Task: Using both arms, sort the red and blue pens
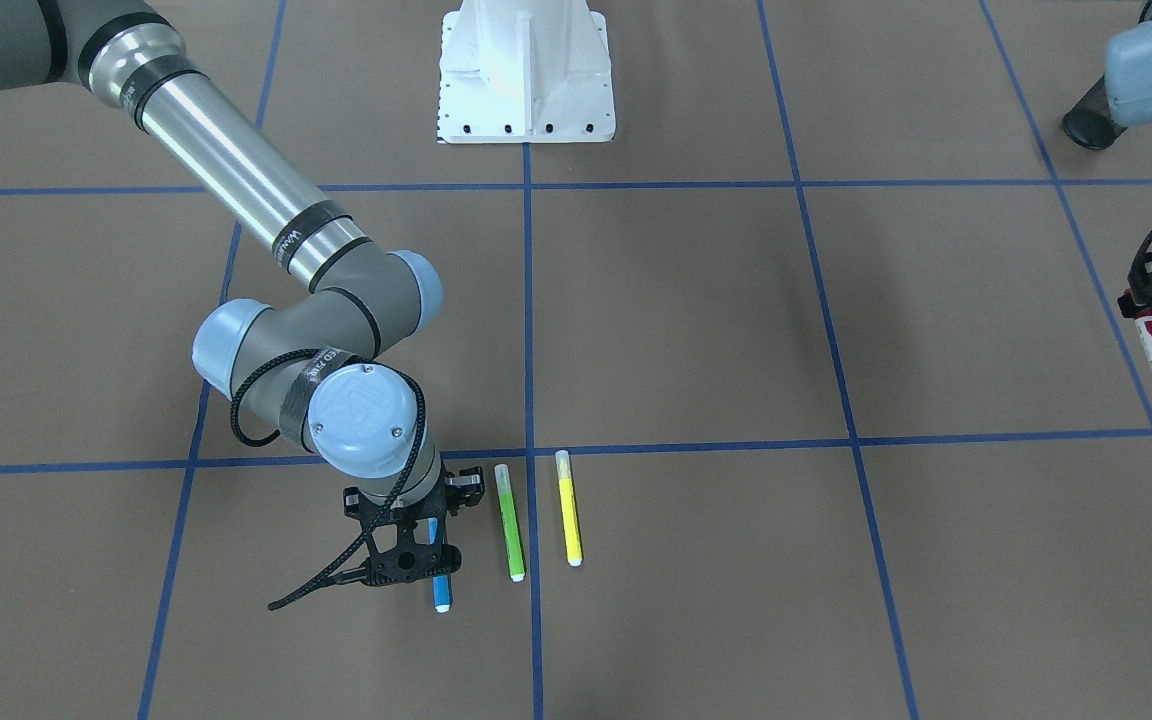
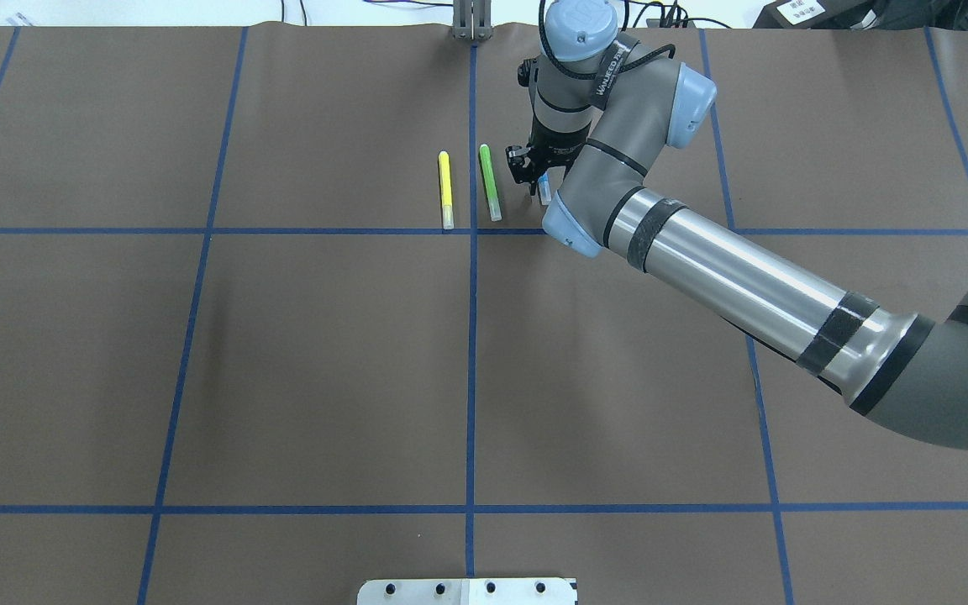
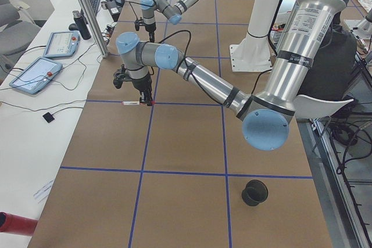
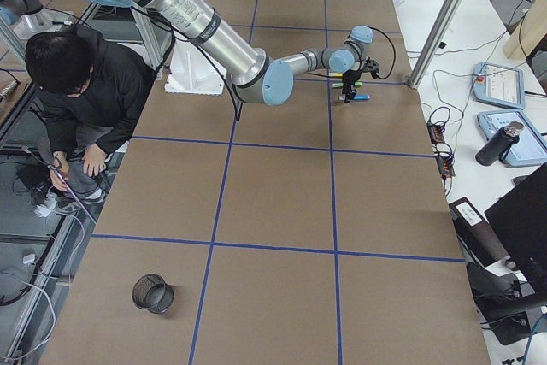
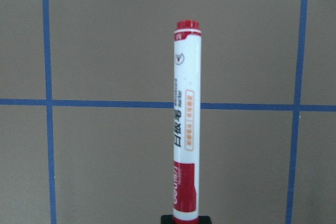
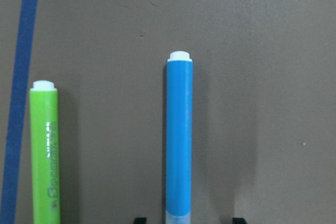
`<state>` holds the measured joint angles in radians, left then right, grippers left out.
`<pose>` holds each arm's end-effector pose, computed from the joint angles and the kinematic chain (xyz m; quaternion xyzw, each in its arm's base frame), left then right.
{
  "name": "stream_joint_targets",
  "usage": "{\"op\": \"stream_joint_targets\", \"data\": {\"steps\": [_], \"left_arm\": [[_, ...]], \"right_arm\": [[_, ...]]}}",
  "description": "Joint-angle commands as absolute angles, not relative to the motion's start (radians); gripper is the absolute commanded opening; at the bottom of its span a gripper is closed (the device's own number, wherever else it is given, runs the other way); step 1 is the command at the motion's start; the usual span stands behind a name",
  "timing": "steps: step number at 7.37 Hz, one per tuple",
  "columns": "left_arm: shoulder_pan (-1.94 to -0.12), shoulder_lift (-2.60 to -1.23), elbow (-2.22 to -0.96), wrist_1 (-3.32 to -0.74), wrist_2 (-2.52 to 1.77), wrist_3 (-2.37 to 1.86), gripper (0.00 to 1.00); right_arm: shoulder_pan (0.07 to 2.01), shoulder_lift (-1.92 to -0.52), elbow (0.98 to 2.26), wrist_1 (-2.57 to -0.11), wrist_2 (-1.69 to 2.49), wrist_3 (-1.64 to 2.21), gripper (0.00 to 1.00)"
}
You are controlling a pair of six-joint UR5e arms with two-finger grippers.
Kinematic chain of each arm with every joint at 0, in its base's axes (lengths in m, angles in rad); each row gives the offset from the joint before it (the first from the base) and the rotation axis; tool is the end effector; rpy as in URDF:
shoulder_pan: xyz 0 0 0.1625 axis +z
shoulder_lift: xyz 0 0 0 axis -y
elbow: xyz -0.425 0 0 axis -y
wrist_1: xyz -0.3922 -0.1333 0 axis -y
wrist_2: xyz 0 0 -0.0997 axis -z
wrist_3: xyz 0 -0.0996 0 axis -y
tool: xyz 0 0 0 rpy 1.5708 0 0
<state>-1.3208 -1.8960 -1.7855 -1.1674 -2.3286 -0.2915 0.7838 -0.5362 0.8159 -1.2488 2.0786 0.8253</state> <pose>0.0809 -0.5788 0.4217 -0.0376 0.3725 0.0060 0.9272 -0.5589 -0.6770 0.2867 0.0255 -0.3731 -0.0567 0.9257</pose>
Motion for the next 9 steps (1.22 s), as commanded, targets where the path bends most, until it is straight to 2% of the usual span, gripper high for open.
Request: {"op": "stream_joint_targets", "data": {"steps": [1, 2, 4, 5, 6, 7, 9], "left_arm": [[-1.322, -1.896, -1.786, -1.167, -2.329, -0.290, 0.00], [-1.322, -1.894, -1.789, -1.167, -2.329, -0.285, 0.00], [-1.325, -1.894, -1.789, -1.166, -2.329, -0.275, 0.00], [-1.328, -1.896, -1.789, -1.166, -2.329, -0.275, 0.00], [-1.330, -1.896, -1.789, -1.166, -2.329, -0.272, 0.00], [-1.333, -1.894, -1.789, -1.166, -2.329, -0.270, 0.00], [-1.344, -1.894, -1.787, -1.166, -2.329, -0.256, 0.00]], "right_arm": [[0.784, -0.537, 0.812, -1.250, 2.079, 0.825, 0.41], [0.784, -0.537, 0.810, -1.249, 2.079, 0.825, 0.37], [0.784, -0.537, 0.810, -1.250, 2.079, 0.825, 0.34], [0.784, -0.537, 0.810, -1.250, 2.079, 0.825, 0.25], [0.784, -0.535, 0.810, -1.249, 2.079, 0.825, 0.08], [0.784, -0.534, 0.811, -1.249, 2.079, 0.844, 0.00], [0.792, -0.506, 0.821, -1.250, 2.082, 0.860, 0.00]]}}
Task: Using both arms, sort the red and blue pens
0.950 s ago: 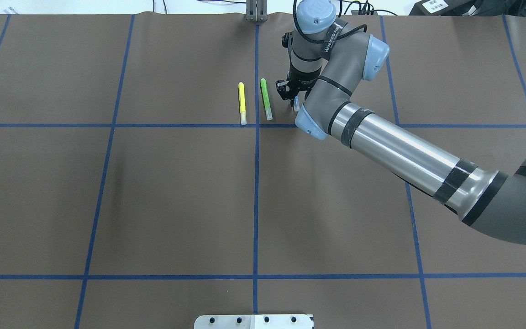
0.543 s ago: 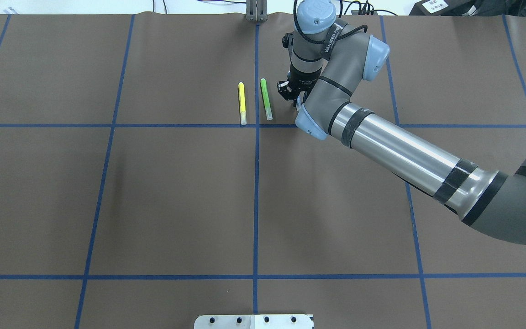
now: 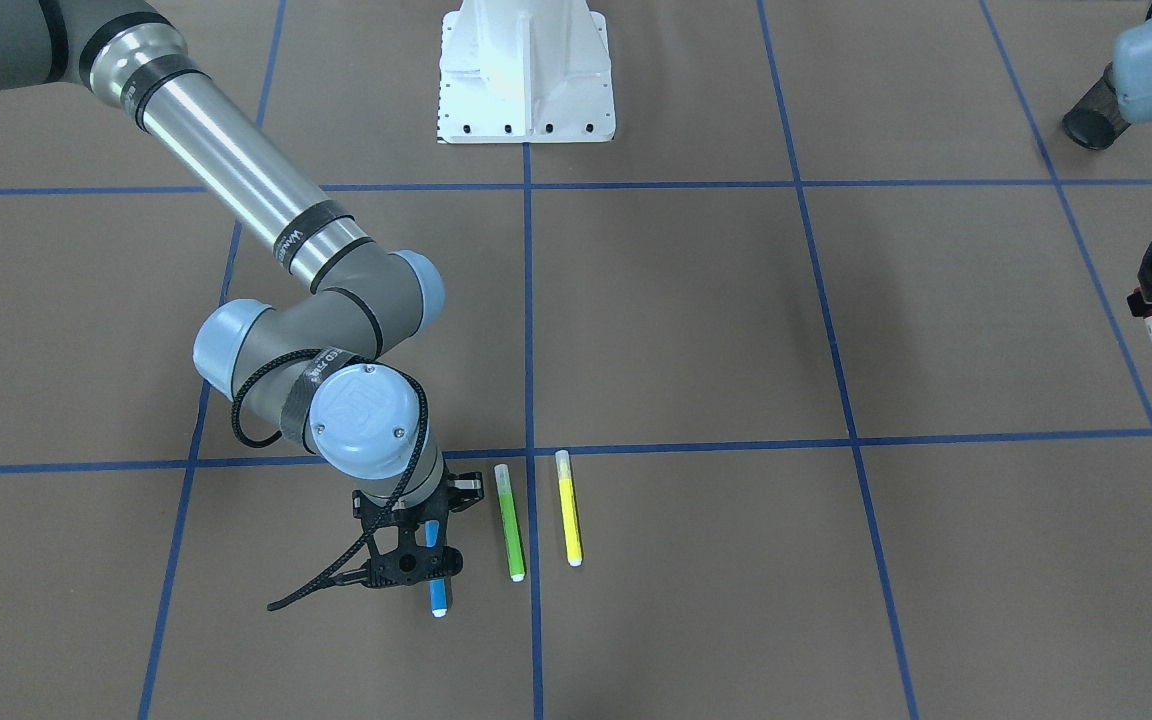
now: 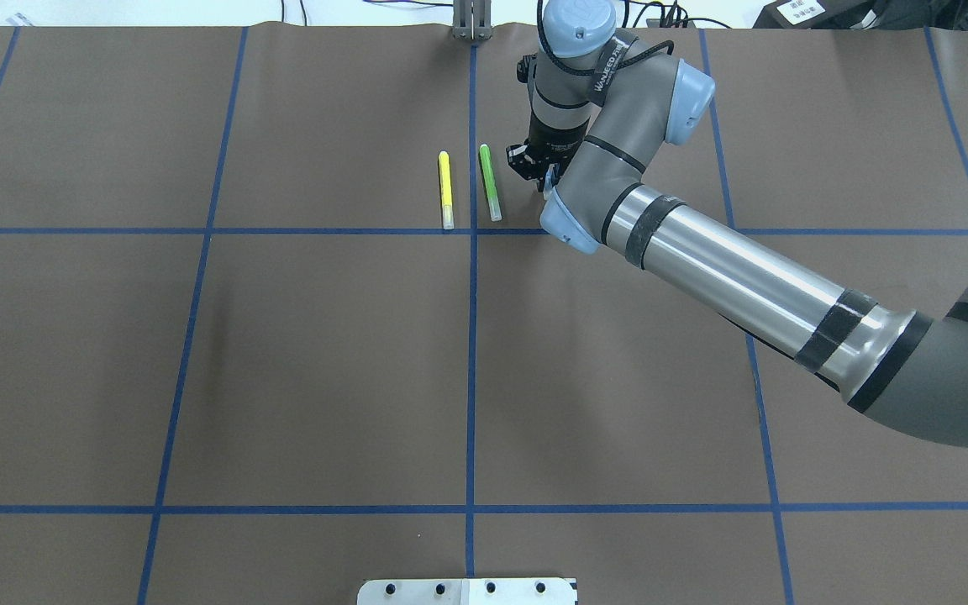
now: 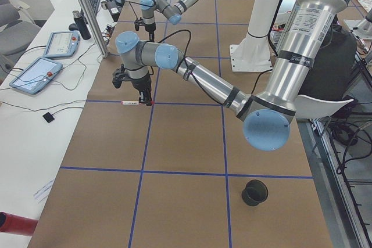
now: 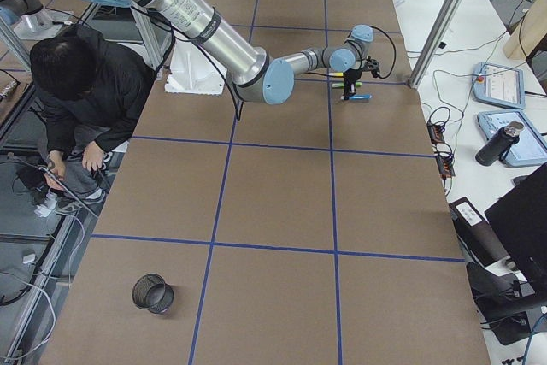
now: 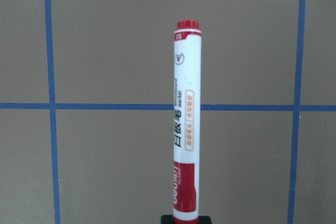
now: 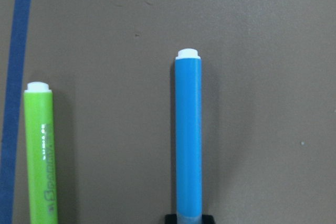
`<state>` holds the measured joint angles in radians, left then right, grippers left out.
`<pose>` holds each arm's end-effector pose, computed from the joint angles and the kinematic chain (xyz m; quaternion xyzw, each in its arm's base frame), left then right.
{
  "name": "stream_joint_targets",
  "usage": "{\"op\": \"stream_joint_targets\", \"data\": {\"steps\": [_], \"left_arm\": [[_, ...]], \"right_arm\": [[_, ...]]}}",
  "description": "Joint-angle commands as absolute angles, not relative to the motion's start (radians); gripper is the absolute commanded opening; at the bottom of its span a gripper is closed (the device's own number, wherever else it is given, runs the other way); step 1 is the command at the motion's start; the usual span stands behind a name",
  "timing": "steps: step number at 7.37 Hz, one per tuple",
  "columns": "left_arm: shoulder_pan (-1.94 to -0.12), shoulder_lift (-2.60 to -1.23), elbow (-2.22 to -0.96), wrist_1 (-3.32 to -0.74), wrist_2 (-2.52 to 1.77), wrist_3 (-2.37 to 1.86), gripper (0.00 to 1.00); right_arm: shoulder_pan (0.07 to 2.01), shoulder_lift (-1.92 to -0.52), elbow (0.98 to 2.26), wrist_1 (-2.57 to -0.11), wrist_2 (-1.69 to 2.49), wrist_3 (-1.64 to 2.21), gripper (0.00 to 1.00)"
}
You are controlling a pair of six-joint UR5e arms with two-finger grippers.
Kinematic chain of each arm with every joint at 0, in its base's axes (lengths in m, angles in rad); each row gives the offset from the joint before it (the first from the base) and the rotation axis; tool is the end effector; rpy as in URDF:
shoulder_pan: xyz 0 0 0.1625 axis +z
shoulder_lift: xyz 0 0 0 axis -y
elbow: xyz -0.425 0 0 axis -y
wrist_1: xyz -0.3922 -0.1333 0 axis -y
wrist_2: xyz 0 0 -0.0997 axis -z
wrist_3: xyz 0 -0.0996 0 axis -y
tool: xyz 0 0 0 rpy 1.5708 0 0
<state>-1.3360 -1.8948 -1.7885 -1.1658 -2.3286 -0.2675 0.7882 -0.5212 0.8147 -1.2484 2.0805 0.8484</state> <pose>0.0719 -0.5792 0.4212 -0.0302 0.3732 0.0101 0.9272 -0.5573 -0.6806 0.2740 0.0262 -0.3782 -0.0460 0.9242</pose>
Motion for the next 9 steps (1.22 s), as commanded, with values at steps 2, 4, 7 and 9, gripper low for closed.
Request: {"op": "stream_joint_targets", "data": {"steps": [2, 4, 7, 9], "left_arm": [[-1.400, -1.864, -1.798, -1.149, -2.292, -0.198, 0.00], [-1.477, -1.795, -1.786, -1.141, -2.185, -0.025, 0.00], [-1.541, -1.676, -1.792, -1.144, -2.137, 0.066, 0.00], [-1.575, -1.590, -1.798, -1.143, -2.108, 0.089, 0.00]], "right_arm": [[0.820, -0.520, 0.879, -1.288, 2.082, 0.845, 0.00], [0.874, -0.555, 0.958, -1.417, 2.079, 0.789, 0.00], [0.958, -0.727, 1.172, -1.598, 2.013, 0.603, 0.00], [1.087, -0.851, 1.280, -1.690, 1.982, 0.315, 0.00]]}}
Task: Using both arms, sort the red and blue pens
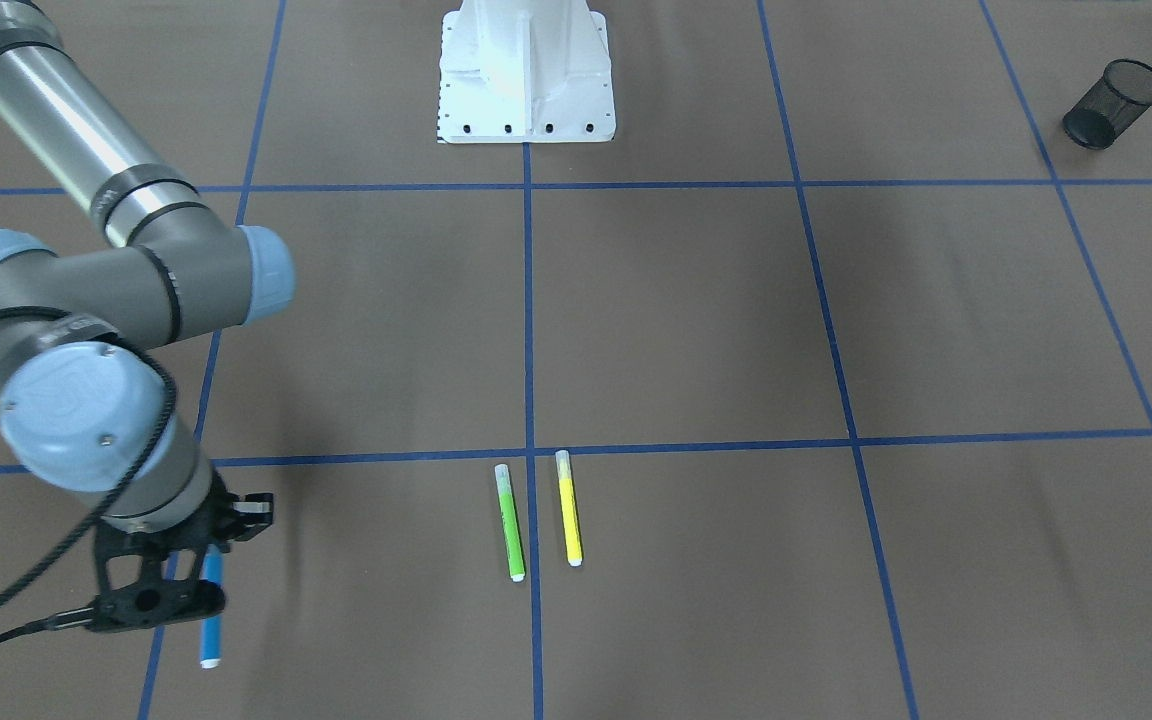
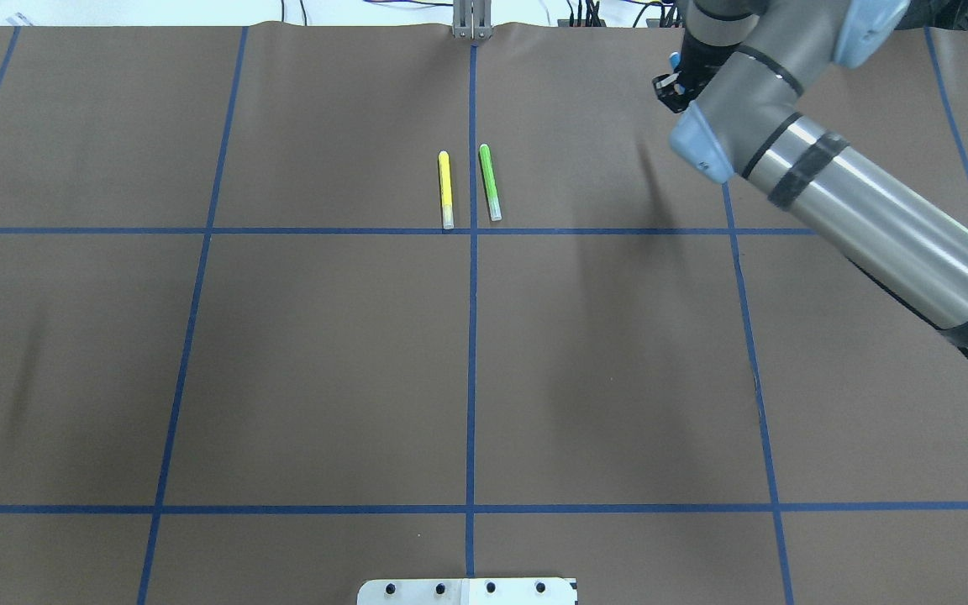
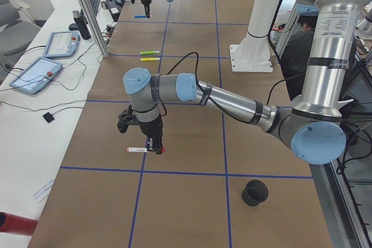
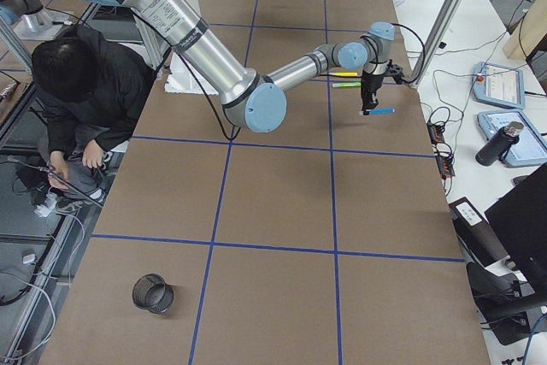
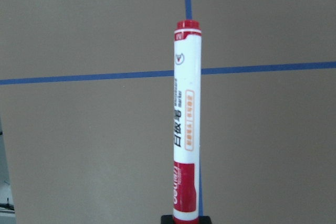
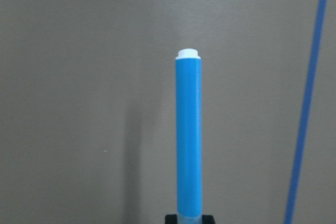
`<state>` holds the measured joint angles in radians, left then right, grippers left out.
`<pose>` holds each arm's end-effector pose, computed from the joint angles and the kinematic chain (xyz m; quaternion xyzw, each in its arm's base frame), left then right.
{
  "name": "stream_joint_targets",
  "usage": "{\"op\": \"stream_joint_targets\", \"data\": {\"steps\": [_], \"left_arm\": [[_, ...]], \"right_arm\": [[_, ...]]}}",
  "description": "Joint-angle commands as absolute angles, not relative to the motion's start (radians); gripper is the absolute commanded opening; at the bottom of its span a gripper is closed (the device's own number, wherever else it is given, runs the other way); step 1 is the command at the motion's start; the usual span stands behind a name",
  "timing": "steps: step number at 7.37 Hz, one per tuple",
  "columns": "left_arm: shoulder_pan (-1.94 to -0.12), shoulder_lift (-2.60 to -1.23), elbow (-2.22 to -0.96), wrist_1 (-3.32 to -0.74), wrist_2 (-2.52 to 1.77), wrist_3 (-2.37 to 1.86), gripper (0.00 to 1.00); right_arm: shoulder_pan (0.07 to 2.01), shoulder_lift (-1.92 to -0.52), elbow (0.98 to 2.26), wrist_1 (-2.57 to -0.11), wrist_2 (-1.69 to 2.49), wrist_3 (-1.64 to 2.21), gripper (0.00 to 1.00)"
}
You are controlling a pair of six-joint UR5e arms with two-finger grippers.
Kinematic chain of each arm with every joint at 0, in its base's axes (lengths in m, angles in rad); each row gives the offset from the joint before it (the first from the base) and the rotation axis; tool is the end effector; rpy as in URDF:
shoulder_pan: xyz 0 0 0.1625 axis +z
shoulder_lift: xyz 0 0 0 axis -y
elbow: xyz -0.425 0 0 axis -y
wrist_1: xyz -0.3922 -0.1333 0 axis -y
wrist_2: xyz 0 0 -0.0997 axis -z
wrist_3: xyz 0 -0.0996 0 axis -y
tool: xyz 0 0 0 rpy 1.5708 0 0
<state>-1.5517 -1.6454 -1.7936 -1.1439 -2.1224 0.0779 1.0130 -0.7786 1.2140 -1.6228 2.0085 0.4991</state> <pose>-0.0716 -0.4960 0.5684 -0.0542 0.2735 0.0290 0.9599 -0.3379 -0.7137 0.3419 0.0532 -0.2778 -0.0695 0.9566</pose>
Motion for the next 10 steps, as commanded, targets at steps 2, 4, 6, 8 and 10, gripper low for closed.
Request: {"op": "stream_joint_targets", "data": {"steps": [2, 4, 6, 8, 10], "left_arm": [[-1.646, -1.489, -1.830, -1.146, -2.115, 0.094, 0.00], [-1.675, -1.389, -1.893, -1.132, -2.117, 0.092, 0.00], [-1.738, -1.365, -1.881, -0.977, -2.135, 0.081, 0.00], [-1.827, -1.287, -1.896, -0.851, -2.251, 0.081, 0.00], [-1.851, -1.240, -1.884, -0.683, -2.351, 0.080, 0.00]], "right_arm": [[1.182, -0.926, 1.302, -1.752, 1.918, 0.026, 0.00], [1.267, -0.991, 1.295, -1.759, 1.853, -0.160, 0.00], [1.317, -1.037, 1.302, -1.862, 1.885, -0.222, 0.00], [1.369, -1.098, 1.301, -1.898, 2.012, -0.221, 0.00], [1.423, -1.169, 1.315, -1.896, 2.107, -0.225, 0.00]]}}
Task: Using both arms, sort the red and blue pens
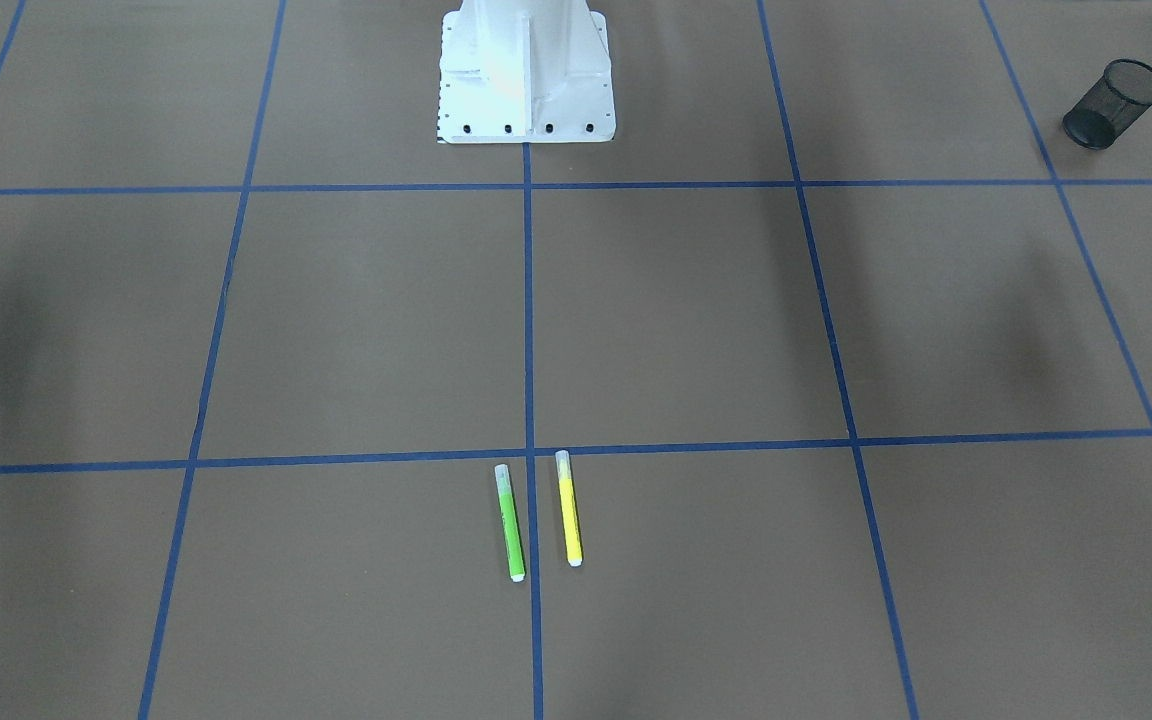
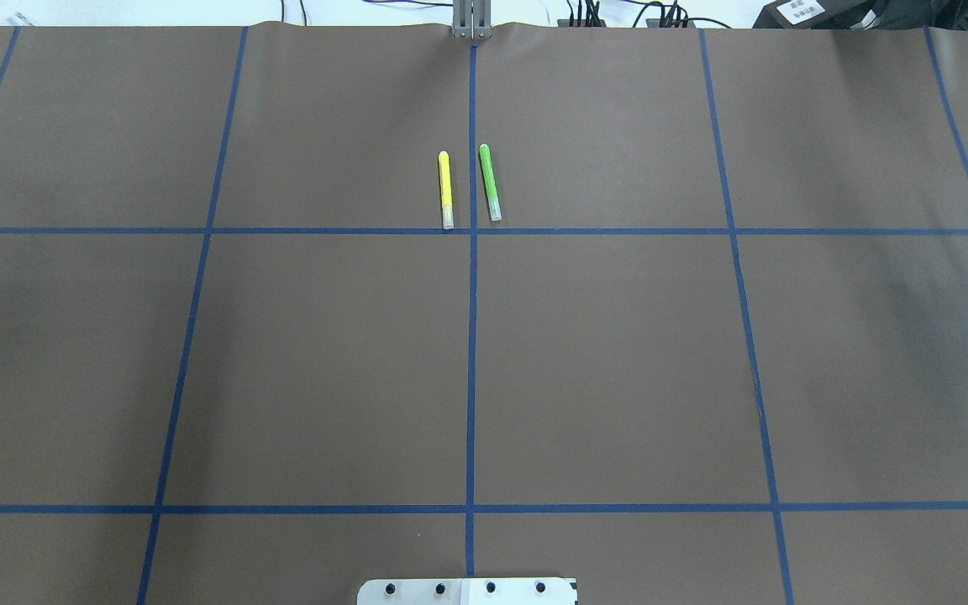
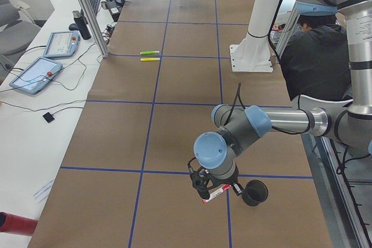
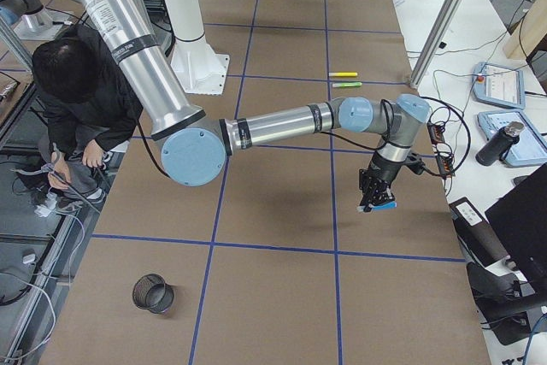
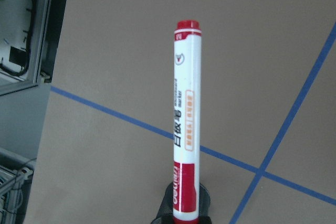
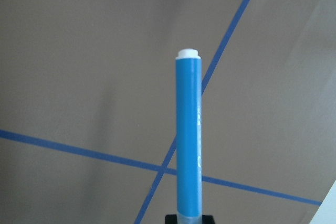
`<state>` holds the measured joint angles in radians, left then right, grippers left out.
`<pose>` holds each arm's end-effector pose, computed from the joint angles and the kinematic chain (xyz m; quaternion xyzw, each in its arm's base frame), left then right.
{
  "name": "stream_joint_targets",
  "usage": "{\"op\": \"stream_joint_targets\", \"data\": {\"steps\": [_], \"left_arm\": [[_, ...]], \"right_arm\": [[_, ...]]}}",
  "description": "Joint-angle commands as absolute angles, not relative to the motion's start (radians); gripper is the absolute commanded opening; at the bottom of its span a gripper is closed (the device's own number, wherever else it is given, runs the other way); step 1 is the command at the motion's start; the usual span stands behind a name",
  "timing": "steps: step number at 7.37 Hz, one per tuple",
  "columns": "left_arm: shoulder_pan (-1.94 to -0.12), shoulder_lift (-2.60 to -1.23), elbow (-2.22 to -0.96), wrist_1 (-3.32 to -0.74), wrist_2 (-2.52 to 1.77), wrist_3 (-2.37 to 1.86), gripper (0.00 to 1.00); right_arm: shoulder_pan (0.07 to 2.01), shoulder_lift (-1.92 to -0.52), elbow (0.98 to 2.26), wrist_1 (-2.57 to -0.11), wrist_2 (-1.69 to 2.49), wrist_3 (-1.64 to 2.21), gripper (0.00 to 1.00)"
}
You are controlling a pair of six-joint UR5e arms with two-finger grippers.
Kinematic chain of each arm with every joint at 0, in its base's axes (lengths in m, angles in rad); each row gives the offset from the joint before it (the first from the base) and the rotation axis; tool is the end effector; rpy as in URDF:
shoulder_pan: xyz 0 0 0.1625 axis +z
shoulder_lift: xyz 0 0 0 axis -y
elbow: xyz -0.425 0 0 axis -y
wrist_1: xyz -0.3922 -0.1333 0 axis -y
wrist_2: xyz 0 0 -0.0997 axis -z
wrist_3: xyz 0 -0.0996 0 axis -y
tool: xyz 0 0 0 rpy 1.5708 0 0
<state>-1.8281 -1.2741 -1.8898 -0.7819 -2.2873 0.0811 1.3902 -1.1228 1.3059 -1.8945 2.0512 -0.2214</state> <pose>-0.1388 -0.2608 0.6834 -0.2905 0.3795 -0.2070 0.8536 -0.0320 -0.6611 0.5756 -0.0634 -0.2387 -0.1771 0.9527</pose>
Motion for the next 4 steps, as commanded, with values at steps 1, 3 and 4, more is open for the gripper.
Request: {"op": "stream_joint_targets", "data": {"steps": [1, 3, 4], "left_arm": [[-1.856, -1.232, -1.862, -0.578, -2.461, 0.078, 0.00], [-1.867, -1.209, -1.850, -0.444, -2.510, 0.078, 0.00], [-1.876, -1.204, -1.820, -0.404, -2.511, 0.086, 0.00]], "right_arm": [[1.436, -1.201, 1.351, -1.910, 2.108, -0.225, 0.00], [1.477, -1.253, 1.411, -1.973, 2.162, -0.229, 0.00], [1.498, -1.303, 1.433, -1.977, 2.221, -0.229, 0.00]]}}
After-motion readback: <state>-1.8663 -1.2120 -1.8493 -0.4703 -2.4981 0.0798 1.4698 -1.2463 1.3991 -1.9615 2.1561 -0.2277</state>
